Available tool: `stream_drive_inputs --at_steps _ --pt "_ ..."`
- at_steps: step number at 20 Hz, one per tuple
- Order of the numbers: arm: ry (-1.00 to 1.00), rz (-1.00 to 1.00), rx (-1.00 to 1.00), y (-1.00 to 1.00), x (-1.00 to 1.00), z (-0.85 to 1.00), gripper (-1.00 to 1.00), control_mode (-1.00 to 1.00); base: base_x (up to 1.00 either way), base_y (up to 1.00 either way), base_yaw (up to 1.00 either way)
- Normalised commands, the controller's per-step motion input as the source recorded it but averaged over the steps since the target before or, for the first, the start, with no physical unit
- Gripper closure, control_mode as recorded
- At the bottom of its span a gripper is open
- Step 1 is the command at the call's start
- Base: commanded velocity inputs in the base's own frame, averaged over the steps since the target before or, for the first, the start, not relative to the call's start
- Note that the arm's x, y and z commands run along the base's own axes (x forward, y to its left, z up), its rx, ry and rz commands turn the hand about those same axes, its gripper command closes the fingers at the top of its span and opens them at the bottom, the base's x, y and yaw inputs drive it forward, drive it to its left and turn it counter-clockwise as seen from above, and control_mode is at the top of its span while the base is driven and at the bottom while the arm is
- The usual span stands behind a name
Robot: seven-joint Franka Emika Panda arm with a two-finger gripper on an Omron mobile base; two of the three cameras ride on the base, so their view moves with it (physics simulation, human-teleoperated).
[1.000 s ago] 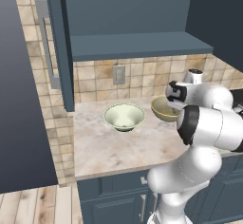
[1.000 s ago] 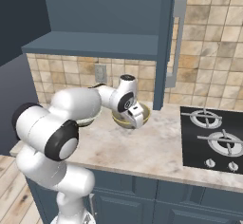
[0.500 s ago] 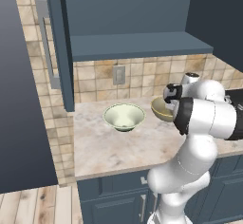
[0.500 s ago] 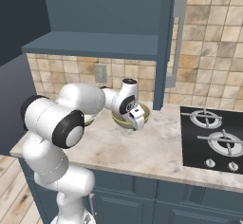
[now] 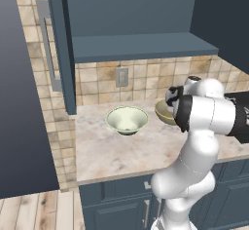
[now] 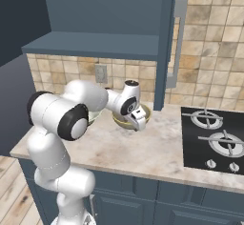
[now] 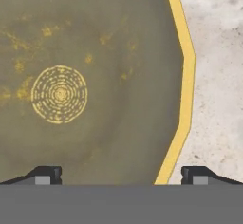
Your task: Open the cabinet. Pick the bowls from the counter and place them in the cabinet. Then close the cabinet.
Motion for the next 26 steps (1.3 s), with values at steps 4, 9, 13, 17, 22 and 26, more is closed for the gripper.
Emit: stream_drive_inputs --at_steps 4,9,13,17,22,26 --pt "0.0 0.0 0.03 -0.06 0.13 -0.11 -1.0 -1.0 0.0 0.0 0.0" --pt "0.0 -0.01 0.01 -0.02 0.12 -0.27 -1.0 -1.0 0.0 0.0 0.0" --pt "0.0 -0.08 0.0 0.0 0.03 -0.34 1.0 -1.0 0.0 0.0 0.0" --pt "0.0 -0.08 0.0 0.0 0.0 -0.15 1.0 -1.0 0.0 0.0 0.0" --pt "-0.01 -0.1 0.0 0.0 -0.01 -0.03 1.0 -1.0 0.0 0.0 0.0" --pt "-0.03 -0.21 0.0 0.21 -0.2 0.0 1.0 -1.0 0.0 0.0 0.0"
